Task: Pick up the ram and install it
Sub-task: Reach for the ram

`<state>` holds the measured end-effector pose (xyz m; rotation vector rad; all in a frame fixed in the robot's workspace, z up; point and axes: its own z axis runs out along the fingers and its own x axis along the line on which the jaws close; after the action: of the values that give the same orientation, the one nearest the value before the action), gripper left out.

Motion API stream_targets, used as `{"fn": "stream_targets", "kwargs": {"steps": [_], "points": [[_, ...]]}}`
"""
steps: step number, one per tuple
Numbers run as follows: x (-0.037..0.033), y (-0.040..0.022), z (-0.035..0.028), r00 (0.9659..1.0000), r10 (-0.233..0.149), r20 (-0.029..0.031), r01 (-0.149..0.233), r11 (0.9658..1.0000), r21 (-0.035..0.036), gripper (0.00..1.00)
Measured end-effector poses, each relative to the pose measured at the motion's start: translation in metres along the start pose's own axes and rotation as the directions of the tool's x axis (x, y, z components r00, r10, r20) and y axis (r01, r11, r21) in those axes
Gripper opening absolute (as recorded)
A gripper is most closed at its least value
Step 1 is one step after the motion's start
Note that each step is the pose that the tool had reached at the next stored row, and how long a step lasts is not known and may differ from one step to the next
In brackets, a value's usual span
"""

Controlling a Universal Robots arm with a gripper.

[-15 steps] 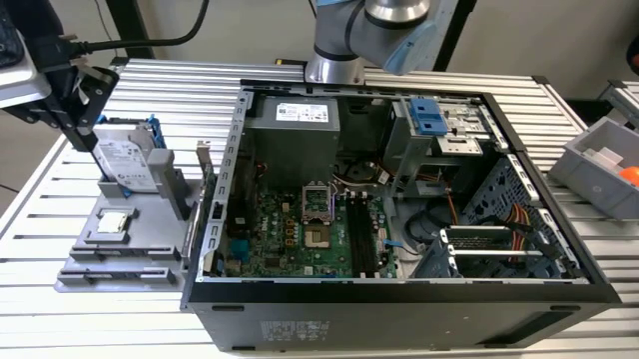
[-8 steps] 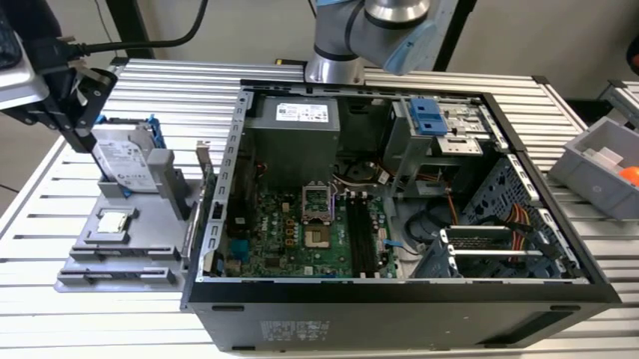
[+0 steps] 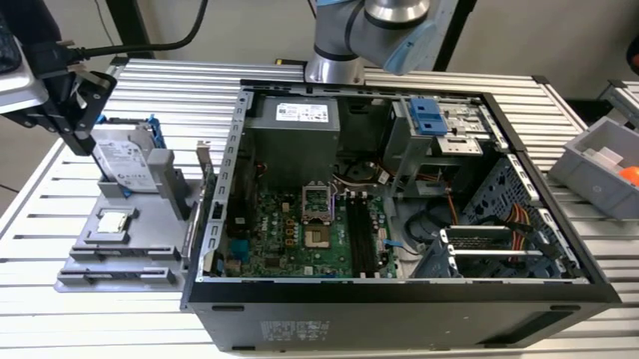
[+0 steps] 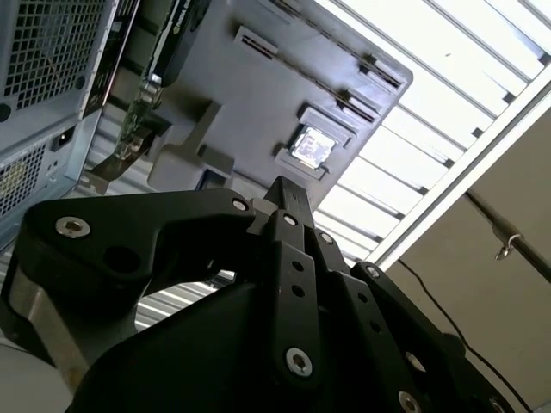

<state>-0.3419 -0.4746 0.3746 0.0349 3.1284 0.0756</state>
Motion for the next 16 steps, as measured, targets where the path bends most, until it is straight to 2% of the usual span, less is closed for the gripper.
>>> {"fn": "stream_targets", "kwargs": {"steps": [16], "points": [[0.0023,-0.0008,0.0038,1.0,-0.001,-0.0008,0.001,1.0,0.0001,0.0]]}}
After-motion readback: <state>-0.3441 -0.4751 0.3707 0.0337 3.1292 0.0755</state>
